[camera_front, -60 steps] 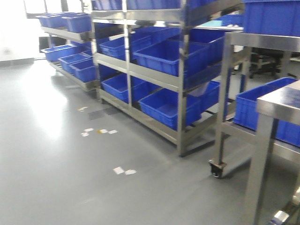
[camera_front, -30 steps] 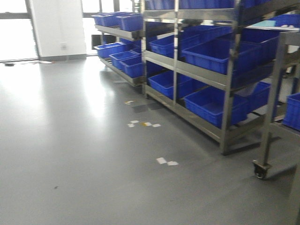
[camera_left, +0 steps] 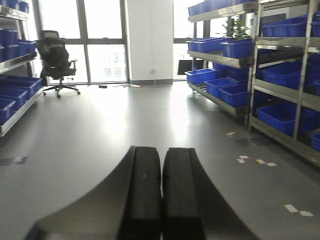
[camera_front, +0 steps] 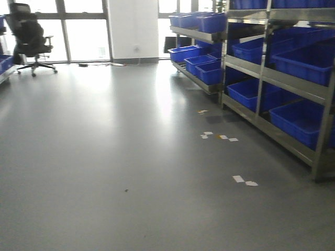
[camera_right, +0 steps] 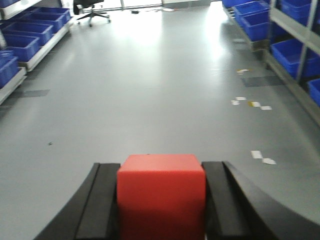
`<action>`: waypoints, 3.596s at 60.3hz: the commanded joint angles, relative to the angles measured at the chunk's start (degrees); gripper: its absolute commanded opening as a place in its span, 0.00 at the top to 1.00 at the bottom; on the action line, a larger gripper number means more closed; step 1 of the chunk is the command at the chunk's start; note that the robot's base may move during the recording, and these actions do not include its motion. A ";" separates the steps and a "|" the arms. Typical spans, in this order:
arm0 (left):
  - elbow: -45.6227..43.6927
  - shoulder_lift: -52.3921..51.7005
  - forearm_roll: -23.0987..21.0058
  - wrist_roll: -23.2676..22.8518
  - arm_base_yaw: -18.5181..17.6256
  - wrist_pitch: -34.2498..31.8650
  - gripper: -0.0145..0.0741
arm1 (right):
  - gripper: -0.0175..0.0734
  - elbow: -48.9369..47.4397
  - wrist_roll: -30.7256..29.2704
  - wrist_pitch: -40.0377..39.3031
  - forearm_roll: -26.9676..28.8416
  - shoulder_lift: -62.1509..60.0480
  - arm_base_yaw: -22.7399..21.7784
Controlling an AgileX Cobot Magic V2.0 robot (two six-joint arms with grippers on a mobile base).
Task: Pick red cube and place on left shelf
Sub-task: 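Drive the base away from the table holding the red cube, then drive the base toward the shelving rack of blue crates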
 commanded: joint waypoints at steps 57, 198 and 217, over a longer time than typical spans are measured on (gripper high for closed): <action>1.41 -0.86 0.00 0.01 -0.21 -4.74 0.72 | 0.75 -1.51 -0.27 -4.61 -0.53 0.42 0.06; 1.41 -0.86 0.00 0.01 -0.21 -4.74 0.72 | 0.75 -1.51 -0.27 -4.35 -0.53 0.42 0.06; 1.41 -0.86 0.00 0.01 -0.21 -4.74 0.72 | 0.75 -1.51 -0.27 -4.35 -0.53 0.42 0.06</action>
